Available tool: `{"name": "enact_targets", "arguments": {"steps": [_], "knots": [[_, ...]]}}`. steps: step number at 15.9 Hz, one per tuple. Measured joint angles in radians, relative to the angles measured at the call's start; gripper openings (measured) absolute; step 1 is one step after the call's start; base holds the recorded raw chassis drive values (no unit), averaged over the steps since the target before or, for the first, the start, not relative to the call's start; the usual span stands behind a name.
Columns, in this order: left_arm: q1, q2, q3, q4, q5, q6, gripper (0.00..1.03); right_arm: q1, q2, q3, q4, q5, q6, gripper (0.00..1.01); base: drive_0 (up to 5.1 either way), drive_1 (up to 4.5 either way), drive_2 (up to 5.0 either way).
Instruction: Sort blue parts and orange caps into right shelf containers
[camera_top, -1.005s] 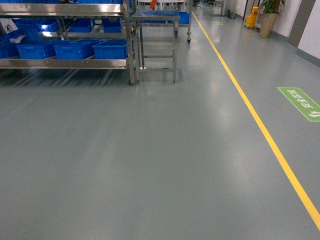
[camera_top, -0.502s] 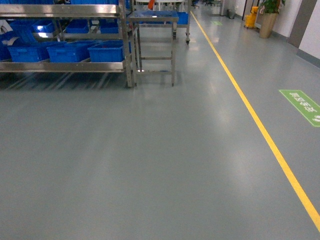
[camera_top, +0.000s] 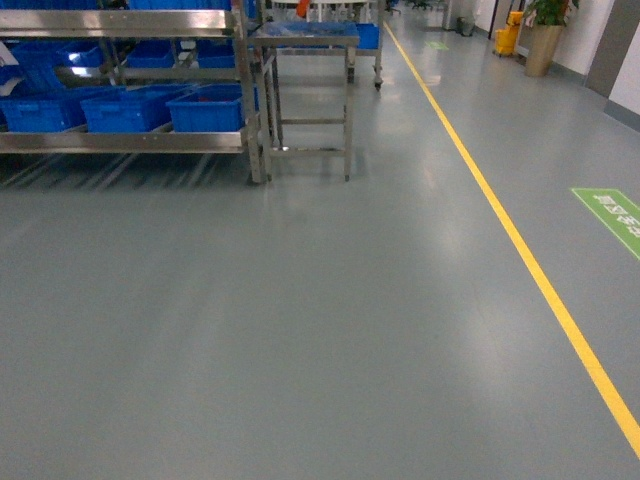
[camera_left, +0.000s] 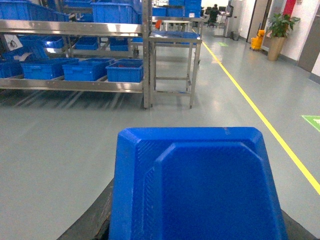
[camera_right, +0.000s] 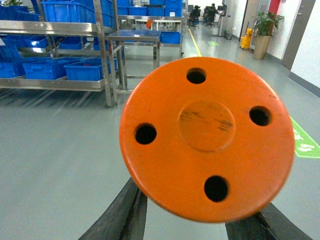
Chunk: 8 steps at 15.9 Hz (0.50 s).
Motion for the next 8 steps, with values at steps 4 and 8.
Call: {"name": "enact_targets", "arguments": {"steps": [4, 8], "knots": [[0.0, 0.0, 0.0, 0.001, 0.001, 0.0, 0.43, 0.0, 0.0, 0.0, 0.001, 0.0, 0.0, 0.38, 0.0, 4.36, -4.3], [0.0, 0.0, 0.0, 0.0, 0.0, 0.0, 0.43, 0.0, 0.0, 0.0, 0.004, 0.0, 0.0, 0.38, 0.1, 4.45, -4.2]]}}
